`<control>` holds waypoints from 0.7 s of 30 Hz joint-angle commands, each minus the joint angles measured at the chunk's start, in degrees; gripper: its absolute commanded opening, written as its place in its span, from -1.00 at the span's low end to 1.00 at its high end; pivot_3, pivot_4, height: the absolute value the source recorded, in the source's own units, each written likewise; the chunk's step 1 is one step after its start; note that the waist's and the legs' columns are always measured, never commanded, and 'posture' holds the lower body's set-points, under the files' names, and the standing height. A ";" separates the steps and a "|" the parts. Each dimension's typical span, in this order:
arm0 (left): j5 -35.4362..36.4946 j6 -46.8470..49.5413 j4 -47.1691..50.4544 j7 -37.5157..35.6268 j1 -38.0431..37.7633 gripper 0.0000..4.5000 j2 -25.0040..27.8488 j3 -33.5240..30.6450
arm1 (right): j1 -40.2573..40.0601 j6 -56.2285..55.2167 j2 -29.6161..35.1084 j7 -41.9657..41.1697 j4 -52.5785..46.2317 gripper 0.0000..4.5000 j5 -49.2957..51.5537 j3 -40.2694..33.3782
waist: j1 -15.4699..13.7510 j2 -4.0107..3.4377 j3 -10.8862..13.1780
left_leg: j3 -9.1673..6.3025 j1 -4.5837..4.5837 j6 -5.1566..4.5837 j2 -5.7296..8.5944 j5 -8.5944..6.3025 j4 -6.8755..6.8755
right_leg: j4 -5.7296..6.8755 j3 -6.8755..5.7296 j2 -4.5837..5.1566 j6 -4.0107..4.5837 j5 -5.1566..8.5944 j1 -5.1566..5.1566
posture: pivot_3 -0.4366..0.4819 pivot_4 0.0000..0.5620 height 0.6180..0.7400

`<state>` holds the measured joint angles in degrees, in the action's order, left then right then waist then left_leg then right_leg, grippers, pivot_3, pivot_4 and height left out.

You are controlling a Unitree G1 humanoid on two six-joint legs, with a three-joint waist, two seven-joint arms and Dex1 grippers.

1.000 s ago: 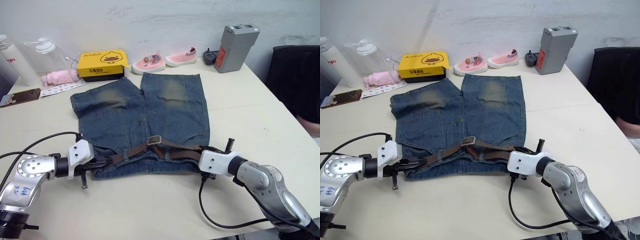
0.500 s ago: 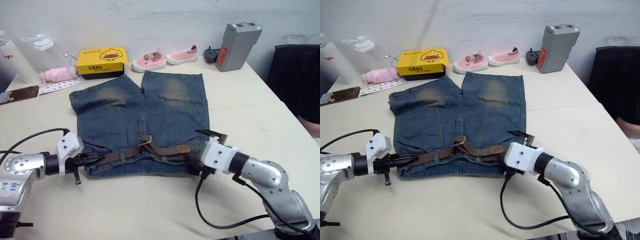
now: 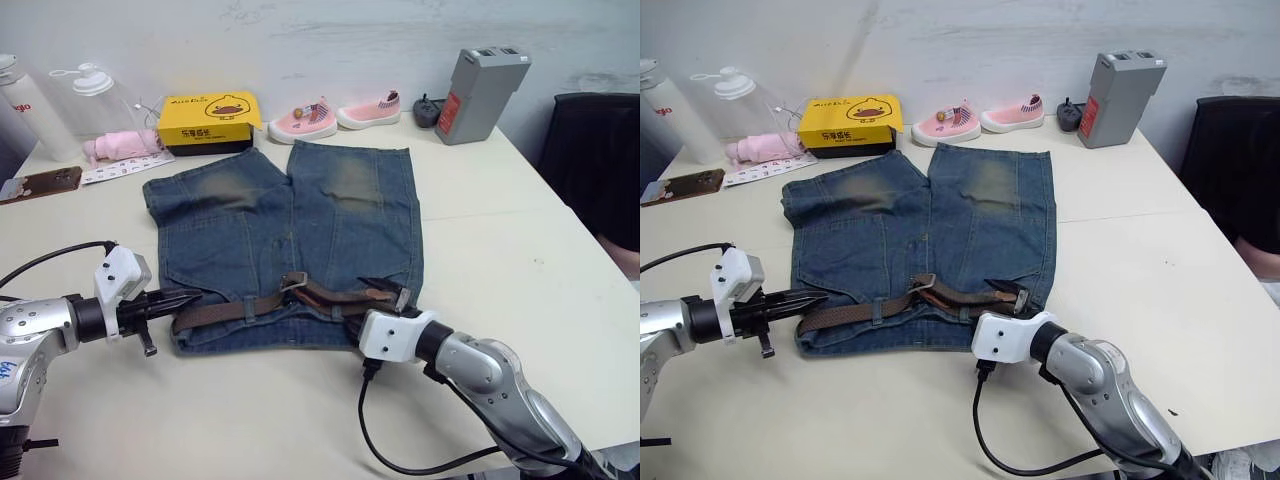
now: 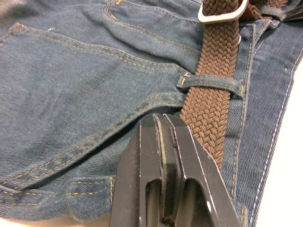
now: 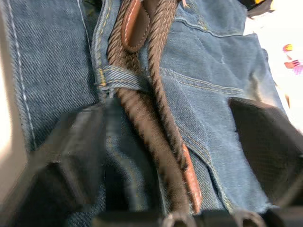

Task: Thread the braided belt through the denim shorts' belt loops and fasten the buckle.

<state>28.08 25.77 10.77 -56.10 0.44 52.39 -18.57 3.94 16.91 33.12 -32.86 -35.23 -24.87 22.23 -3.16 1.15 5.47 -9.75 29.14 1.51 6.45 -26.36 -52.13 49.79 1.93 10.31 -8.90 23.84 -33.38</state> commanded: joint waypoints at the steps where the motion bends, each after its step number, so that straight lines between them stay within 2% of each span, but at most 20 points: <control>1: 1.39 0.76 2.16 0.43 -0.67 -1.00 -0.06 -2.82 | -1.26 -2.23 -0.23 2.38 0.85 0.06 -2.88 -0.36 | 0.03 0.00 0.00 | 0.00 0.00 0.00 0.01 0.00 0.00 | 0.00 0.00 0.00 0.00 0.00 0.00 | -0.05 -0.47 -0.71; 2: 1.40 0.93 2.42 0.45 -0.91 -1.00 -0.08 -3.06 | -1.80 -2.68 -0.19 2.26 0.94 -0.12 -2.94 -0.25 | 0.03 0.00 0.00 | 0.00 0.00 0.00 0.01 0.00 -0.01 | 0.00 0.01 0.00 0.00 0.00 0.00 | -0.05 -0.47 -0.71; 3: 1.41 1.07 2.61 0.45 -1.07 -1.00 -0.11 -3.24 | -2.18 -3.03 -0.20 2.13 1.01 -0.42 -2.94 -0.22 | 0.00 0.00 0.00 | 0.01 0.00 -0.01 0.01 0.00 -0.03 | 0.01 0.01 0.00 0.01 0.00 0.00 | -0.05 -0.47 -0.71; 4: 1.35 1.15 2.96 0.42 -1.42 -1.00 -0.10 -3.44 | -2.57 -3.27 -0.08 2.03 1.25 -0.56 -3.31 -0.16 | -0.02 0.00 0.00 | 0.01 0.01 -0.01 0.02 0.00 -0.04 | 0.02 0.01 0.00 0.01 0.00 0.00 | -0.05 -0.47 -0.71; 6: 1.27 1.11 4.15 0.52 -2.59 -1.00 -0.16 -4.24 | -3.09 -2.29 -0.52 1.47 1.83 -0.96 -3.70 0.01 | 0.03 0.00 0.01 | 0.00 0.01 -0.01 0.02 0.00 -0.04 | 0.03 0.00 0.00 0.01 0.00 0.00 | -0.05 -0.47 -0.71; 13: 2.61 2.40 7.66 2.10 -5.22 -1.00 -0.85 -9.18 | -2.66 1.04 -2.88 -1.31 2.52 -1.00 -3.35 0.99 | 0.07 -0.02 0.02 | 0.00 -0.01 -0.02 0.00 -0.01 -0.04 | 0.08 0.00 -0.01 0.14 0.07 0.00 | -0.05 -0.47 -0.71; 15: 3.49 3.65 9.02 2.31 -6.40 -0.71 -0.90 -10.48 | -2.25 1.26 -3.04 -2.24 2.72 -1.00 -3.29 1.44 | 0.11 0.02 0.00 | 0.00 -0.02 -0.03 -0.01 -0.01 -0.04 | 0.08 0.00 -0.02 0.24 0.13 0.00 | -0.05 -0.47 -0.71; 16: 3.97 4.34 10.03 2.01 -7.24 -0.63 -0.80 -10.86 | -2.04 1.31 -3.07 -2.55 2.89 -1.00 -3.21 1.51 | 0.11 0.03 -0.01 | 0.00 -0.02 -0.02 -0.01 -0.01 -0.04 | 0.08 0.00 -0.02 0.25 0.13 0.01 | -0.05 -0.47 -0.71; 18: 3.96 4.76 12.02 1.66 -9.00 -0.27 -0.69 -10.83 | -1.66 1.48 -2.99 -3.59 3.30 -1.00 -2.83 1.84 | 0.14 0.03 -0.01 | 0.01 -0.03 -0.02 -0.01 -0.01 -0.04 | 0.08 0.01 -0.02 0.25 0.13 0.01 | -0.05 -0.47 -0.71; 19: 3.61 4.68 12.67 1.76 -9.54 -0.03 -0.69 -10.62 | -1.59 1.58 -2.90 -4.10 3.45 -1.00 -2.63 1.98 | 0.15 0.03 -0.01 | 0.01 -0.03 -0.02 -0.01 -0.01 -0.04 | 0.09 0.01 -0.02 0.25 0.13 0.01 | -0.05 -0.47 -0.71; 21: 1.37 3.29 13.33 2.02 -10.54 0.27 -0.33 -9.23 | -1.26 1.46 -2.90 -4.70 3.85 -1.00 -2.69 2.36 | 0.16 0.04 -0.02 | 0.01 -0.03 -0.01 -0.04 -0.01 -0.04 | 0.09 0.00 -0.02 0.27 0.14 0.01 | -0.05 -0.47 -0.71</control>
<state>30.97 30.54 22.15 -54.38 -9.55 51.63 -27.98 3.12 17.86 30.31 -35.83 -33.01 -27.94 22.82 -3.00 1.19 5.45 -9.74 29.11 1.50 6.41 -26.37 -52.17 49.89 1.93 10.28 -8.61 23.99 -33.36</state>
